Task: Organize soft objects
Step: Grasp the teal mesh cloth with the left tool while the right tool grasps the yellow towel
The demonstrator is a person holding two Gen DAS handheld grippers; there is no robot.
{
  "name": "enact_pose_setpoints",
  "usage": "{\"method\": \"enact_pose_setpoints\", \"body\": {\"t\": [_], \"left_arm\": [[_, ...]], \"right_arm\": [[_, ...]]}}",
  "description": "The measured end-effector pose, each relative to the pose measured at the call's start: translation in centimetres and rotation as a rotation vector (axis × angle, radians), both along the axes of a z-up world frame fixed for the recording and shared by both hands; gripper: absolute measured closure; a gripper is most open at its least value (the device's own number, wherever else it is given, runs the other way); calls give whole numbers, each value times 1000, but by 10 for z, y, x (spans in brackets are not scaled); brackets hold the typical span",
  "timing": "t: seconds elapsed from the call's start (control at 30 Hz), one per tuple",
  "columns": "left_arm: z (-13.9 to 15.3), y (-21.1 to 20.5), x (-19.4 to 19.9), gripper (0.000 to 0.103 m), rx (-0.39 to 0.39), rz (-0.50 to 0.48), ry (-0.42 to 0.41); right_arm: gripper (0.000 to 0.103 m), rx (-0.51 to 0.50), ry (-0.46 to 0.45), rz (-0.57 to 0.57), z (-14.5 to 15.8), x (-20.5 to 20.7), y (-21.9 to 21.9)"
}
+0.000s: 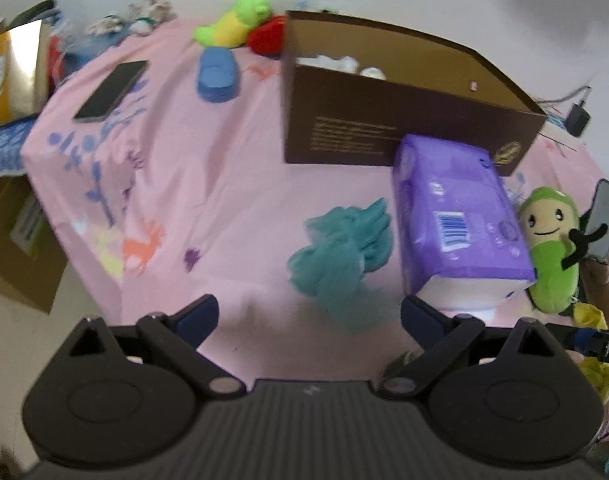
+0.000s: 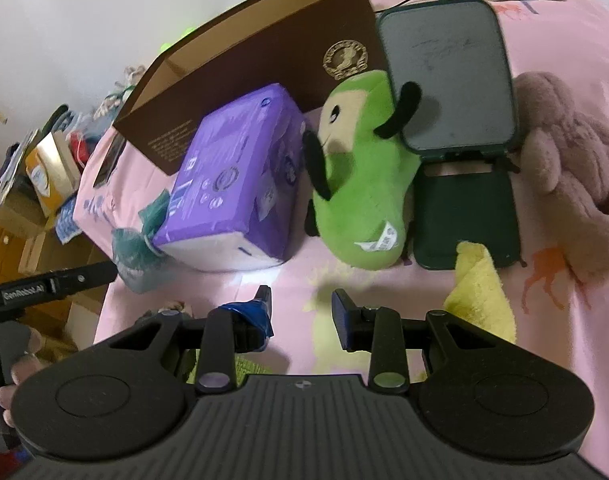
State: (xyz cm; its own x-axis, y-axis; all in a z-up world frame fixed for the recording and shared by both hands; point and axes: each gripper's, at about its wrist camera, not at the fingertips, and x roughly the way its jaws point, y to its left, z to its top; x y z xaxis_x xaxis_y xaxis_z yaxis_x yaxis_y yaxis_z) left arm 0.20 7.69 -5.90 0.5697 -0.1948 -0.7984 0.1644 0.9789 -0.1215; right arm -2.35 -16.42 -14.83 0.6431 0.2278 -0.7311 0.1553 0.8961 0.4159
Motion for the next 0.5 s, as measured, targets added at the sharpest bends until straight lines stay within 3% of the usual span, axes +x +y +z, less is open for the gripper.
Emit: {"method": "enact_pose_setpoints", "body": {"t": [0.33,0.5], "left_arm": [[-8,-13,32,6,40,-126,-19],[-16,-19,47,6,40,-185,-6]], "right_arm": [[87,-17,-32,-141,11,-22,-23],[87,-49,-42,-266,17,-37,-42]]}}
